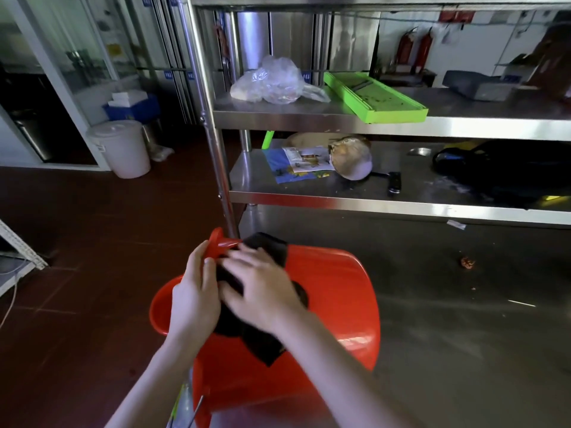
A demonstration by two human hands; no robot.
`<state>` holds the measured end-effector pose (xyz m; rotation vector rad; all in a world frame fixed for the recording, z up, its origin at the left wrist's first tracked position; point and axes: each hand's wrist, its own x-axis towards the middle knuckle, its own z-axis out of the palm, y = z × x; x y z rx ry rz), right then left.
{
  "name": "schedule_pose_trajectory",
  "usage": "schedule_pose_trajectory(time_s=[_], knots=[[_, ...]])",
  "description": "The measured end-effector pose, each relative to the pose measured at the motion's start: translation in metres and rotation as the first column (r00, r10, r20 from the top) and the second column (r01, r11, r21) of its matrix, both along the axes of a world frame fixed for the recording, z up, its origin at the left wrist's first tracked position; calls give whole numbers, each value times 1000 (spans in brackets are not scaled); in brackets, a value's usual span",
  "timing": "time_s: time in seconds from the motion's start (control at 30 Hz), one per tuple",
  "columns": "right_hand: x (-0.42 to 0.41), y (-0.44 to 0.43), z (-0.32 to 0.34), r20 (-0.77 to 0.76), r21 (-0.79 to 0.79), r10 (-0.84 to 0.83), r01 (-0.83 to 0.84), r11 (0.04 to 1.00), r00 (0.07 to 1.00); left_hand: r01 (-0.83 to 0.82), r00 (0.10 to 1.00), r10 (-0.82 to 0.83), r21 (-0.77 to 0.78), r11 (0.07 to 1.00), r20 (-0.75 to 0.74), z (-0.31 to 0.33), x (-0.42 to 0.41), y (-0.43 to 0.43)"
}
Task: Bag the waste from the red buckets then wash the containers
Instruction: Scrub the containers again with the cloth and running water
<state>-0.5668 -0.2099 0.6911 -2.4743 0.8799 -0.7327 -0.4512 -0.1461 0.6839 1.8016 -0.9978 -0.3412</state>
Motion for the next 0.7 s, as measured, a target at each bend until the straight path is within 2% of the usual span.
schedule_pose_trajectory(time_s=[0.07,0.13,0.23,0.33,0.4,0.47,0.57,0.63,0.7], knots=[[7,8,-1,31,-13,33,-33,999,999,-17,1000,17,4,1000,-14,0,7,-2],[-8,-1,-5,61,13,-16,15,1000,998,-21,1000,21,3,1000,-20,0,10,0],[-56,-33,-14,70,144,-253,241,960,965,16,998,-15,13,1000,-66,0,11,3],[-106,-70,-18,-64,262,-490,488,832,869,63,996,-64,-13,998,-61,1,11,5],[-114,-80,-13,-167,312,-505,531,788,847,90,995,-92,-41,995,-42,0,10,7],[-93,-78,-3,-163,293,-441,470,833,883,121,992,-124,-63,991,-35,-4,12,10],[-24,-48,10,-51,171,-232,237,956,971,139,990,-139,-81,987,-2,-10,18,18],[20,-17,13,24,54,-136,134,989,990,125,992,-121,-101,987,47,-14,21,21],[39,3,12,53,6,-93,93,996,994,96,994,-90,-115,989,58,-18,19,26]])
